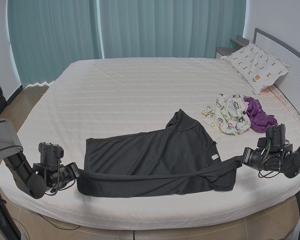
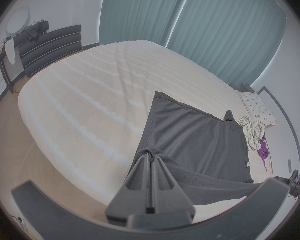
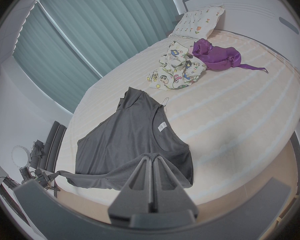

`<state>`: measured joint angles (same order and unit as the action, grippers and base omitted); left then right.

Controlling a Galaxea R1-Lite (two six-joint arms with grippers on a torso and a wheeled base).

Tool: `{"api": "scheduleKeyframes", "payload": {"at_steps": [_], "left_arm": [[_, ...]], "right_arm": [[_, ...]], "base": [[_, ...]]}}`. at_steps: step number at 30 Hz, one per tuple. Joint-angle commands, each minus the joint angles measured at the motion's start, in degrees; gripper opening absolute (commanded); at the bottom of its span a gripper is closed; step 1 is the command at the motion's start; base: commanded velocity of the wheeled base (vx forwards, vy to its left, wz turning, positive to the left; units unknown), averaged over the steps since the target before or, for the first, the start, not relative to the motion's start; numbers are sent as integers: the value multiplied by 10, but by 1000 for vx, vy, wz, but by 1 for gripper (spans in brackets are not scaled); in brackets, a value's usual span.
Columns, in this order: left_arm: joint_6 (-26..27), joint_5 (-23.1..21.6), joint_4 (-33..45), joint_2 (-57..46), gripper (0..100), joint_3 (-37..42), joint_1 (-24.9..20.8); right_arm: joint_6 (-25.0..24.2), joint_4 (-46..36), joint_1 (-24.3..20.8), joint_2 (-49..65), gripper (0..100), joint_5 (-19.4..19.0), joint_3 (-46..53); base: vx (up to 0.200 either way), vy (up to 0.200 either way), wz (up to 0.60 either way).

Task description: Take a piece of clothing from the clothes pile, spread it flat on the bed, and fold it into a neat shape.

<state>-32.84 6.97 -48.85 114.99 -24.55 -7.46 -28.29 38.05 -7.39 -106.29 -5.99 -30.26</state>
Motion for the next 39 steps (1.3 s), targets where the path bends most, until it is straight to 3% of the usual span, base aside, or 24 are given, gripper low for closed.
{"api": "scheduleKeyframes", "payload": {"at_steps": [1, 21, 32, 33, 34, 35, 39], "left_arm": [[-1, 1, 0, 47, 0, -32, 0], [-8, 13, 5, 153, 0, -145, 2], [-8, 13, 5, 190, 0, -177, 3], [-8, 13, 6, 192, 0, -180, 3], [-9, 13, 5, 200, 0, -186, 3], [-9, 13, 5, 203, 100, -188, 3], [-22, 13, 5, 204, 100, -193, 4]], "right_arm": [[0, 0, 2, -46, 0, 2, -27], [-7, 3, 19, -150, 0, -3, -115], [-8, 79, 14, -212, 0, -1, -119], [-8, 80, 14, -213, 100, -1, -119], [-11, 85, 14, -221, 100, -3, -121], [-11, 88, 14, -224, 100, -3, -122], [-40, 113, 14, -226, 100, -3, -117]], "base": [[0, 0, 0], [0, 0, 0], [0, 0, 0], [0, 0, 0], [0, 0, 0], [0, 0, 0], [0, 0, 0]]}}
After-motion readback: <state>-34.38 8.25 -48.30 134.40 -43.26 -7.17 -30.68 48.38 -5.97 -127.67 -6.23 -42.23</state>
